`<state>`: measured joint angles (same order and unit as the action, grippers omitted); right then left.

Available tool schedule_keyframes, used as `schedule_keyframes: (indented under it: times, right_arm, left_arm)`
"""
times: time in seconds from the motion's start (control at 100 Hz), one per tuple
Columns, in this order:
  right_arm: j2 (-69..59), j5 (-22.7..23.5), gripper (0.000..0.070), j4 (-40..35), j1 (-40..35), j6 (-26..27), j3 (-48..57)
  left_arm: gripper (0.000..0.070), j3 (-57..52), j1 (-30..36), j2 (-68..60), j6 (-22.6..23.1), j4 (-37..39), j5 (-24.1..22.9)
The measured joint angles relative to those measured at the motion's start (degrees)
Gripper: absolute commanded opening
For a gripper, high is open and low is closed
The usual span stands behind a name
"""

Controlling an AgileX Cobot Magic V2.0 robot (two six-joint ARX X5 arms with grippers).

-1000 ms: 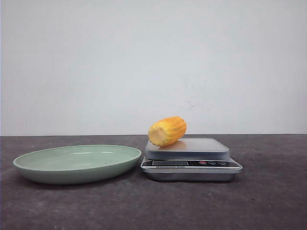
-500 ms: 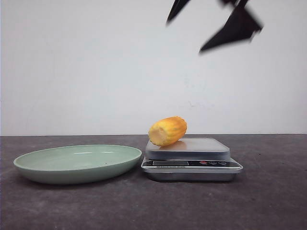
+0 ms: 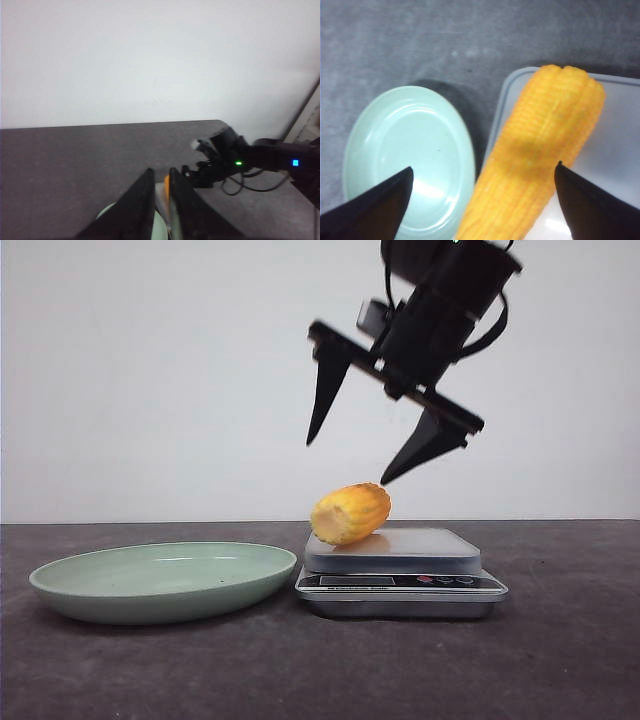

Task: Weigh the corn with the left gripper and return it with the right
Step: 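Lower the right gripper onto the corn on the scale and close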

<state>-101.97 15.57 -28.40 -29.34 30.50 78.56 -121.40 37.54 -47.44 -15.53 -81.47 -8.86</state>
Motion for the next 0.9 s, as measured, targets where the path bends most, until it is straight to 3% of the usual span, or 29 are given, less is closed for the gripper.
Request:
schedule_keyframes:
  times: [0.07, 0.19, 0.7, 0.74, 0.8, 0.87, 0.9]
  right_arm:
    - [-0.6, -2.7, 0.047, -1.2, 0.0, 0.0, 0.1]
    - [-1.1, -7.7, 0.0469, -4.1, -0.1, 0.0, 0.2]
    - [-2.6, -6.6, 0.0464, -4.2, -1.0, 0.0, 0.5]
    - [-3.2, -6.6, 0.0425, -4.6, -1.3, 0.0, 0.5]
    - [-4.3, -6.2, 0.0293, -4.9, -1.8, 0.0, 0.5]
    - [-5.6, -6.4, 0.0, -5.6, -2.5, -0.2, 0.7]
    - [-5.7, -6.8, 0.0, -5.6, -2.6, -0.3, 0.7]
  left_arm:
    - [0.0, 0.0, 0.0, 0.2, -0.6, 0.0, 0.2]
    - [0.0, 0.0, 0.0, 0.3, -1.2, 0.0, 1.2]
    - [0.0, 2.1, 0.0, 0.3, -1.8, 0.0, 1.7]
    - [0.0, 2.5, 0.0, 0.3, -1.8, 0.0, 1.7]
    - [0.0, 3.1, 0.0, 0.3, -1.8, 0.0, 1.7]
    - [0.0, 3.7, 0.0, 0.3, -1.8, 0.0, 1.7]
    - [0.0, 3.7, 0.0, 0.3, -1.8, 0.0, 1.7]
